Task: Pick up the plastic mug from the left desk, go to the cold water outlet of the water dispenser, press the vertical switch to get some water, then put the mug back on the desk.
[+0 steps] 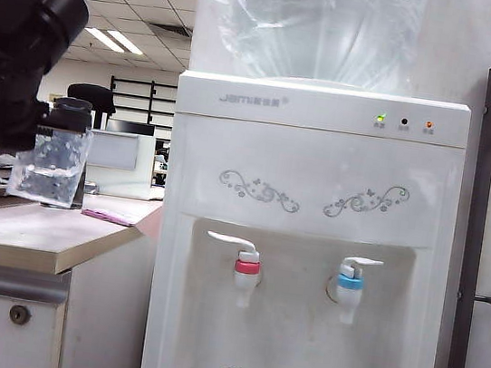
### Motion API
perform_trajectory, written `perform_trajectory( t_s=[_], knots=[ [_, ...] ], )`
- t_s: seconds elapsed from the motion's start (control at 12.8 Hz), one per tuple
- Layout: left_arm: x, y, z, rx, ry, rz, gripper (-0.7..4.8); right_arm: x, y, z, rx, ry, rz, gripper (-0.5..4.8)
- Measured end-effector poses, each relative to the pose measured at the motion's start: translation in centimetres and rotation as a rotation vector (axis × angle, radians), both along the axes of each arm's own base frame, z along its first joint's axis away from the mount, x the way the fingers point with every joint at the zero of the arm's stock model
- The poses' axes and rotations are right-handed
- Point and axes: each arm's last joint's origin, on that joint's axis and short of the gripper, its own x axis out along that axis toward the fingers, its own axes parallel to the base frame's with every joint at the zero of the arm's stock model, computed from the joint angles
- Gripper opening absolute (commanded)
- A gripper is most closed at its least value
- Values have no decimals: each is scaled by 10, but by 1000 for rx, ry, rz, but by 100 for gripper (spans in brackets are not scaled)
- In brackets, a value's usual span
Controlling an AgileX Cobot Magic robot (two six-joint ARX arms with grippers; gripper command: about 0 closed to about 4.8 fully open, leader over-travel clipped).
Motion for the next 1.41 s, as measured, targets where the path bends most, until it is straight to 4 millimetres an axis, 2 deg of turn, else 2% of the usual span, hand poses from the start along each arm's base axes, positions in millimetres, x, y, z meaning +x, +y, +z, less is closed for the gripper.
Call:
perform_trajectory(
  t_s=[0.16,0.31,0.39,0.47,0.94,1.17,1.41],
  knots=[
    [5,-1,-6,-8,-30,-1,-6,-2,0,2,-1,-10,0,-1],
    [15,-4,-28,-19,-43,-10,-6,-3,0,2,-1,-13,2,-1],
    [17,-4,-33,-24,-44,-18,-6,-3,0,2,-3,-12,10,-1],
    [26,1,-49,-53,-71,-29,-6,-3,1,1,-5,3,23,-1],
    [25,3,-49,-10,-67,36,-6,-3,1,1,-5,3,23,-1],
    [24,4,-49,0,-63,49,90,-3,1,1,-5,3,23,-1],
    [21,4,-50,25,4,34,90,-3,1,1,-5,3,23,-1]
  ],
)
